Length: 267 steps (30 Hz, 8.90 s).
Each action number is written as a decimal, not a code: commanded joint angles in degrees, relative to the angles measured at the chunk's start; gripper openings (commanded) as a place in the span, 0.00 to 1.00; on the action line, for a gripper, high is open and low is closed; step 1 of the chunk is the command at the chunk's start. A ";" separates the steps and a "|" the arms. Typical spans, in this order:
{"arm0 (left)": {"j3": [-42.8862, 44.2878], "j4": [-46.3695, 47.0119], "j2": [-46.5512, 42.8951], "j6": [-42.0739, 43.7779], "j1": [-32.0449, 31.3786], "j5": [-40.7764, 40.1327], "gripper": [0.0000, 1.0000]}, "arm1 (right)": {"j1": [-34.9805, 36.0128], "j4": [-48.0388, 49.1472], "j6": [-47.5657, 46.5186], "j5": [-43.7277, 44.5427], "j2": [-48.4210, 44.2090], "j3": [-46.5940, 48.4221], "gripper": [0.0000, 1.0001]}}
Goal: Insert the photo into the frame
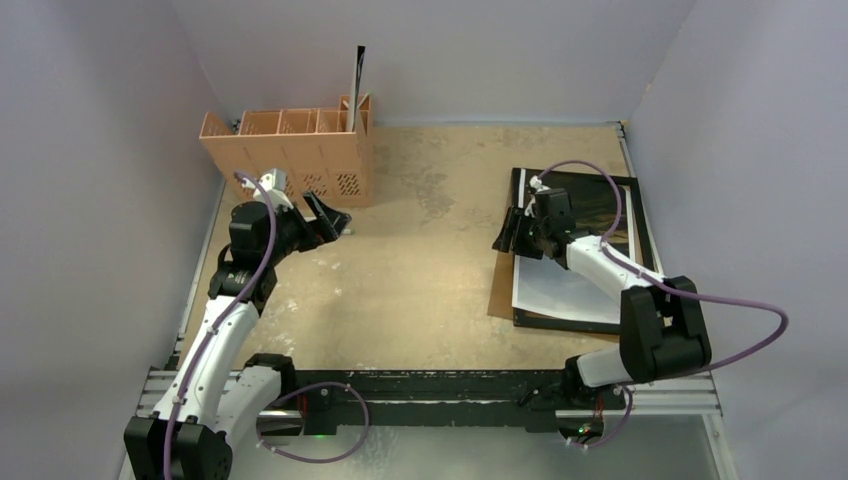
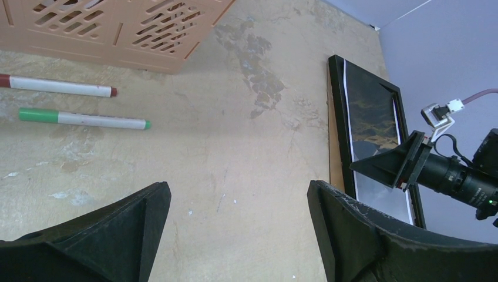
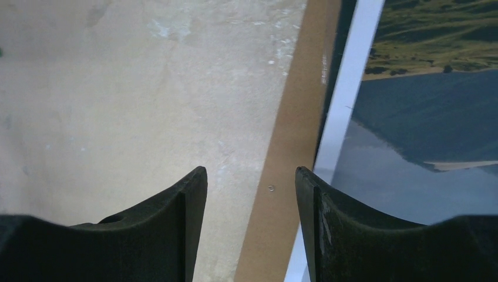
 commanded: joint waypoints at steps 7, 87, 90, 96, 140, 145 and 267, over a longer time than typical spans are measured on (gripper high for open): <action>2.07 -0.50 -0.29 0.77 0.31 -0.31 0.91 | 0.32 -7.75 0.80 10.82 1.84 1.14 0.58; 2.48 -4.45 5.58 0.54 0.31 -3.19 0.89 | 8.41 -18.91 4.11 30.74 8.05 7.41 0.13; 2.48 -4.32 5.66 0.57 0.31 -2.99 0.89 | 8.45 -20.00 4.14 31.14 6.59 8.43 0.07; 2.48 -3.72 6.44 0.69 0.31 -1.20 0.89 | 8.58 -23.52 4.49 34.52 1.39 12.19 0.00; 8.54 47.13 42.32 -23.00 -41.73 5.21 0.92 | 9.82 -9.93 15.03 25.70 -9.56 10.26 0.00; 12.01 56.60 50.26 -29.15 -43.55 7.94 0.90 | 9.81 -9.93 15.40 24.85 -9.57 10.01 0.00; 17.10 39.18 34.79 -2.27 -37.00 -5.17 0.97 | 0.85 31.57 48.01 -30.43 -20.38 26.14 0.00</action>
